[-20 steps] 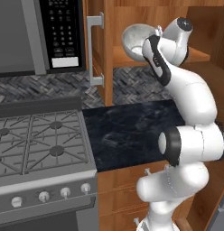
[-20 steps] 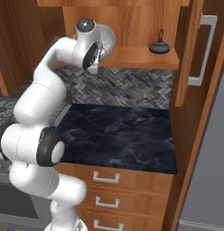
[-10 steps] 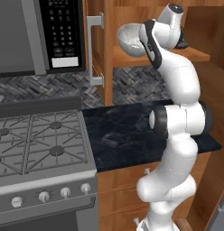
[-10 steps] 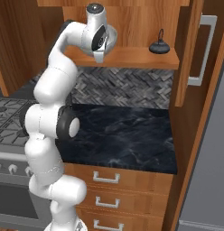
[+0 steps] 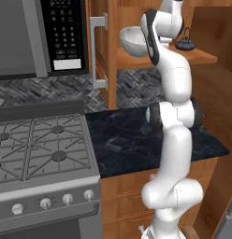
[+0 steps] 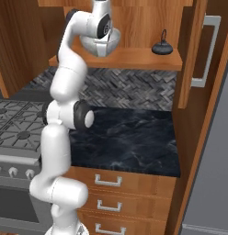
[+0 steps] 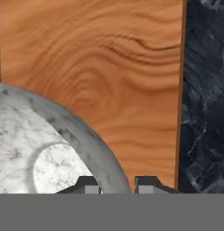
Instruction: Pick the mug and place it in the sink. Pick the bowl and place it in the open cabinet and then close the cabinet.
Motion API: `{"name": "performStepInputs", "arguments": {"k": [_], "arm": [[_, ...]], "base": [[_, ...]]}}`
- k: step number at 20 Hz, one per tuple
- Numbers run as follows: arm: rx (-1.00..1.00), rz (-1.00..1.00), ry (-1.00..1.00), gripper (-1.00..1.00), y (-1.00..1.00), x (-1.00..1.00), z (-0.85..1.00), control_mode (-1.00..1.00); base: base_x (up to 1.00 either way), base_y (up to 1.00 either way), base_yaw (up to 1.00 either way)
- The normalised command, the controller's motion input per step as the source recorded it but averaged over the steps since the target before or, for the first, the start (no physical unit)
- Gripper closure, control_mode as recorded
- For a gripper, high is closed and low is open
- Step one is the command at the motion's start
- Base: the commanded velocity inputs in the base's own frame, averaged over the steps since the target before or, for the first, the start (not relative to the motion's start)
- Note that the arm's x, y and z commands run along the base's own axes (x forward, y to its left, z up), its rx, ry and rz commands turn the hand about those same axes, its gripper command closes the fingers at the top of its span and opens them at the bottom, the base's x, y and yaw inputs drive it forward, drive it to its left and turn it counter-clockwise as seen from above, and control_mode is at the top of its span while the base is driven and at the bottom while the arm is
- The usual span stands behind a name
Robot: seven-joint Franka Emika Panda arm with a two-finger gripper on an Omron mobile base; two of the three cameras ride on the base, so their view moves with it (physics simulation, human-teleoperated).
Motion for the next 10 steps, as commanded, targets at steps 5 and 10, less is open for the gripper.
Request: {"name": "performStepInputs", "arguments": {"k": [5, 10], "arm": [[0.06, 0.00, -0.07, -1.00, 0.00, -0.10, -0.13, -1.00], [0.00, 0.00, -0.18, -1.00, 0.08, 0.00, 0.00, -1.00]], "base": [[0.00, 0.00, 0.00], [0.00, 0.00, 0.00]]}}
